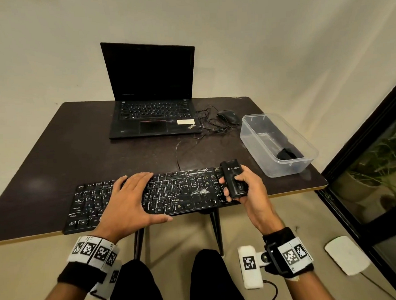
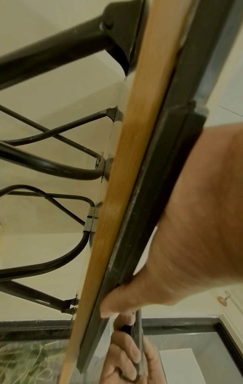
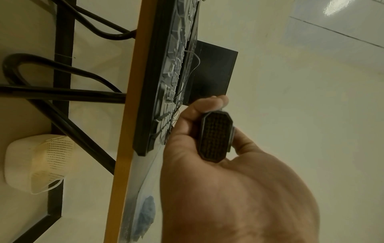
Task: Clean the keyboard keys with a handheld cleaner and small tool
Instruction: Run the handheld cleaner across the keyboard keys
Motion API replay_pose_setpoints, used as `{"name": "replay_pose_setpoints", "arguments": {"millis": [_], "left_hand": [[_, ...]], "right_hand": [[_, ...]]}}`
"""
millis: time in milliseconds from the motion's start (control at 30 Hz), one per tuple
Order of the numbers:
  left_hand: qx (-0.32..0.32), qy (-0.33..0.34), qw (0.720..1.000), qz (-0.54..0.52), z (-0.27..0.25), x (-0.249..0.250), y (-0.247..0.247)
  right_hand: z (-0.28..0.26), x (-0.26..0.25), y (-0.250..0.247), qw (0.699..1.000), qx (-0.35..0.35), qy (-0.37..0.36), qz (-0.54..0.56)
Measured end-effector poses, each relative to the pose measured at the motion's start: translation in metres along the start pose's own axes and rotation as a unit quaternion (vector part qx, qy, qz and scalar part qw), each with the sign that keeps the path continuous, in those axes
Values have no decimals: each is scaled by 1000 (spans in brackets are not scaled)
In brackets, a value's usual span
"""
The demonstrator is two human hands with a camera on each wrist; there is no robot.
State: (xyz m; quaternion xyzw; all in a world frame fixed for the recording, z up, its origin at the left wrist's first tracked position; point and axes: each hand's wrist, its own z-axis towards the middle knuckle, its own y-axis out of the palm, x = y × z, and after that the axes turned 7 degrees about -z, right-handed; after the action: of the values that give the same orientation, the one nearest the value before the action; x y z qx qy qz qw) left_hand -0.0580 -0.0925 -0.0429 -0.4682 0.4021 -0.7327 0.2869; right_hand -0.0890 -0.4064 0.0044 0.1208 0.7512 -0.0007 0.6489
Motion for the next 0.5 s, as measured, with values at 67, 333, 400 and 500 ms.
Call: {"name": "replay_pose_setpoints", "arguments": {"millis": [67,333,400,500], "left_hand": [[2,1,1000,-1,0,0,0],[-13,1,1000,6,1,0,0],[-34,-4,999,15,3,2,0],[-58,11,997,41,10,19,3]], "right_hand": [[1,1,0,1000,7,-9,-6],[7,-1,-8,998,21,-39,-40],[10,0,-11,997,26,-45,-57],[12,0,-10,993,18,-63,-95]]}}
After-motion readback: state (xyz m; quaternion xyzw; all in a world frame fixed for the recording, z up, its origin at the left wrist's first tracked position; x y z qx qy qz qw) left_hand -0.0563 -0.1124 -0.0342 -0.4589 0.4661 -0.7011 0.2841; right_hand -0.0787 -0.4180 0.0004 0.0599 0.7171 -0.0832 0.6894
